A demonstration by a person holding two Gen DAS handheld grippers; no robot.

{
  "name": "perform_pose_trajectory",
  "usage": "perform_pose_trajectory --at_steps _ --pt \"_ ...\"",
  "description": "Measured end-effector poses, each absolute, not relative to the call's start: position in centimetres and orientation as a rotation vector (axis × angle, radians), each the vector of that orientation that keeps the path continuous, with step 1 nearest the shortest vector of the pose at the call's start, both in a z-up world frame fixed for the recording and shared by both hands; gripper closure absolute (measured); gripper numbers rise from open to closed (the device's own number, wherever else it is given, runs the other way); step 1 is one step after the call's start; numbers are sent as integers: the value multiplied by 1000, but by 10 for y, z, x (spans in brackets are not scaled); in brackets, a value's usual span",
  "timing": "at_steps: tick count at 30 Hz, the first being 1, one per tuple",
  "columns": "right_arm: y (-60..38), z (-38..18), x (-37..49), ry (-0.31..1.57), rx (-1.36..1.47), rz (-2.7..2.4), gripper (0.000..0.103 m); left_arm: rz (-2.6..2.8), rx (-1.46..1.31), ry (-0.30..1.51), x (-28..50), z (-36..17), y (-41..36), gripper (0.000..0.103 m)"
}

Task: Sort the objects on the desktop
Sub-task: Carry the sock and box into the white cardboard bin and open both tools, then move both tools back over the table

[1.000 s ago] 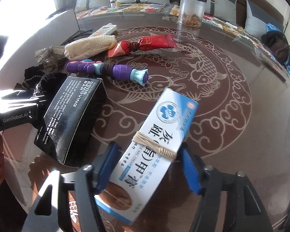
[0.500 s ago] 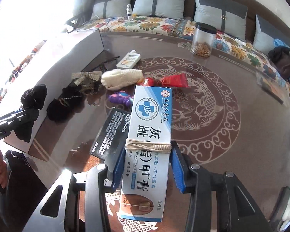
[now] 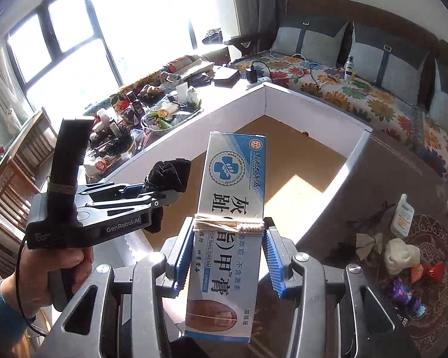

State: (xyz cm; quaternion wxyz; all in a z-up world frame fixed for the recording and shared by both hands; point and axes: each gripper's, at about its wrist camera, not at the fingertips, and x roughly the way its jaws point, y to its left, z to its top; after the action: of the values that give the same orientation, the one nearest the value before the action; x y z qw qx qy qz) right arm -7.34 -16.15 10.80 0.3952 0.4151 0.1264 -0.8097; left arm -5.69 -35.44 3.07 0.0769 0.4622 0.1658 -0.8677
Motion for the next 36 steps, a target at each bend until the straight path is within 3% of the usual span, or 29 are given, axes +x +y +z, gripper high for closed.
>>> perform_pose_trajectory --at_steps 3,6,7,9,16,23,29,36 --pt "-191 79 -72 380 1086 -2036 58 -2574 1469 462 -58 11 -352 65" --pt "-199 52 -77 347 1164 -2018 55 -2565 1476 341 -53 5 -346 38" --pt "-200 44 -80 330 1201 -2013 45 -2560 1460 302 -52 7 -344 22" --pt "-191 40 -82 288 1215 -2039 30 -2568 1394 281 -48 14 -339 11" --pt "-104 77 -84 220 1011 -2227 7 -2722 1273 317 -28 49 -290 11" --pt "68 47 -74 210 1041 -2508 2 -3020 1307 290 -20 84 -169 10" --pt "199 -26 -46 254 1313 -2604 2 -3004 1557 259 -32 18 -70 5" --pt "230 -61 -25 337 1343 -2561 2 -2872 1665 130 -54 -63 -19 5"
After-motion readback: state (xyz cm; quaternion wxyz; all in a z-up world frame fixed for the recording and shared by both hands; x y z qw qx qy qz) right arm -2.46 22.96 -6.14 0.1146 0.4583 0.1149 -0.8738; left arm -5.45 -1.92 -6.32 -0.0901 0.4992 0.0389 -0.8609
